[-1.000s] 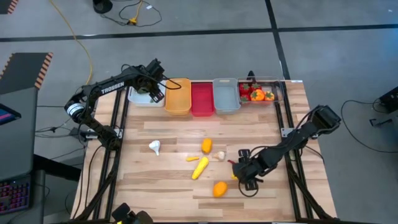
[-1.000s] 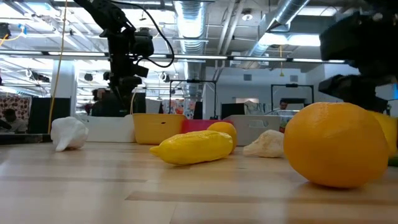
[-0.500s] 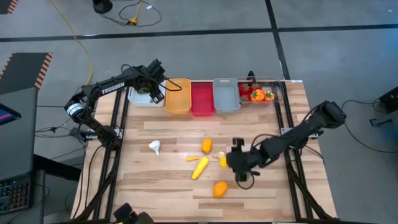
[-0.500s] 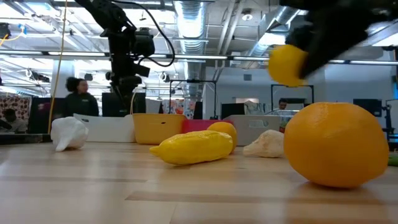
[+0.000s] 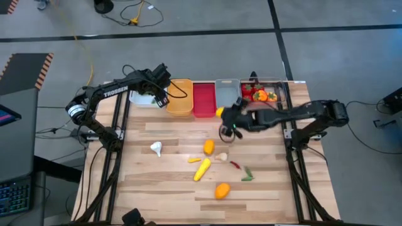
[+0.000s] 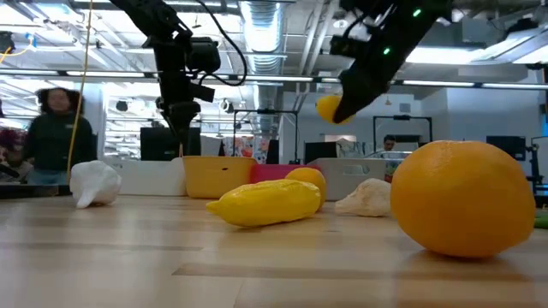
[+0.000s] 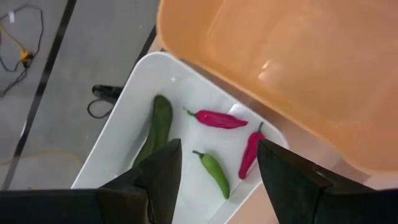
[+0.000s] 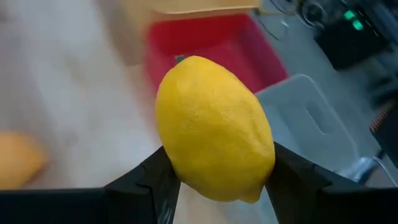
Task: Sort produce into baskets
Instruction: Put the yellow lemon into the gray bin
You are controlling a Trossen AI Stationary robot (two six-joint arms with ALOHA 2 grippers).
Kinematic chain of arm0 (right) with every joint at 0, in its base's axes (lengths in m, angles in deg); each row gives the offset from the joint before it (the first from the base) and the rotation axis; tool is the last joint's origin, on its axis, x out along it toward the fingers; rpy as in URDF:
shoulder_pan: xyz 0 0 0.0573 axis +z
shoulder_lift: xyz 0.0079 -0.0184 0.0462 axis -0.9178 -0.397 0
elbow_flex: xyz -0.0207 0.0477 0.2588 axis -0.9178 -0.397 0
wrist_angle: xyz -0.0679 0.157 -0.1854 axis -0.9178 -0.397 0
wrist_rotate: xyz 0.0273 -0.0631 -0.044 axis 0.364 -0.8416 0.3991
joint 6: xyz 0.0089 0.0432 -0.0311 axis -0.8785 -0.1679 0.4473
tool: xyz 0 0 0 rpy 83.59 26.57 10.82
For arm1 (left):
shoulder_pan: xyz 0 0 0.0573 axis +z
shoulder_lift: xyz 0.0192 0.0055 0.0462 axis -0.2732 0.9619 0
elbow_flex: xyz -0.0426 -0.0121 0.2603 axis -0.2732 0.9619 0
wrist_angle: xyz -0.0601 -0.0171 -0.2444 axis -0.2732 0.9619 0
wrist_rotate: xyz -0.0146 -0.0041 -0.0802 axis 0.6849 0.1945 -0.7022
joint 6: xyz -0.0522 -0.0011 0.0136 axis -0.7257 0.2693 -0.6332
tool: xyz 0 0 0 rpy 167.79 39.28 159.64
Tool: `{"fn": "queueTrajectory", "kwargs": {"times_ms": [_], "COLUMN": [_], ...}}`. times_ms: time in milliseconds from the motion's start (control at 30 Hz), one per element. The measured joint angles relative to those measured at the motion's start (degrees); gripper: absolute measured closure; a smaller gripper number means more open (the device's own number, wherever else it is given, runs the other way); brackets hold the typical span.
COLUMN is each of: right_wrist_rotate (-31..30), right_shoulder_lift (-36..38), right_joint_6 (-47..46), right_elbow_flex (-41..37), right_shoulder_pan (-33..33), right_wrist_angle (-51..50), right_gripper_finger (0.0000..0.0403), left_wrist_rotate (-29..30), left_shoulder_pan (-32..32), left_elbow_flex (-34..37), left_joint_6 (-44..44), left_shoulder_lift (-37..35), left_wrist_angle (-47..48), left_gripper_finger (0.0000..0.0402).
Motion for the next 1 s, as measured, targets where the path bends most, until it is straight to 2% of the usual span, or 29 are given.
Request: {"fn": "queueTrajectory", "kwargs": {"times_ms": [200,367,700,833,1000], "right_wrist_rotate": [3.6,6.6,6.6,6.6,6.6], "right_shoulder_lift": [-0.2,-0.2,-0.2,-0.2,-0.2], "right_joint_6": [0.1,0.1,0.0,-1.7,-1.9], "right_elbow_flex": [0.0,0.0,0.0,0.0,0.0], "right_shoulder_pan": [-8.7,-12.1,-13.6,-13.6,-13.6], "right_wrist_angle": [-0.1,-0.1,-0.2,-0.2,-0.2], "right_gripper_finger": [0.0177,0.0174,0.0168,0.0168,0.0167], "left_wrist_rotate": [0.1,0.0,-5.3,-5.6,-10.5], "left_shoulder_pan": [-2.4,-5.3,-14.8,-18.5,-22.9], "left_elbow_flex": [-1.6,-4.8,-7.0,-7.0,-6.3], "left_joint_6": [-0.6,-0.5,-1.0,-4.1,-7.9], "left_shoulder_lift": [0.0,-0.1,-3.7,-5.2,-6.0], "left_wrist_angle": [0.0,0.7,10.4,15.8,19.5], "left_gripper_finger": [0.0205,0.0205,0.0205,0.0205,0.0205]}}
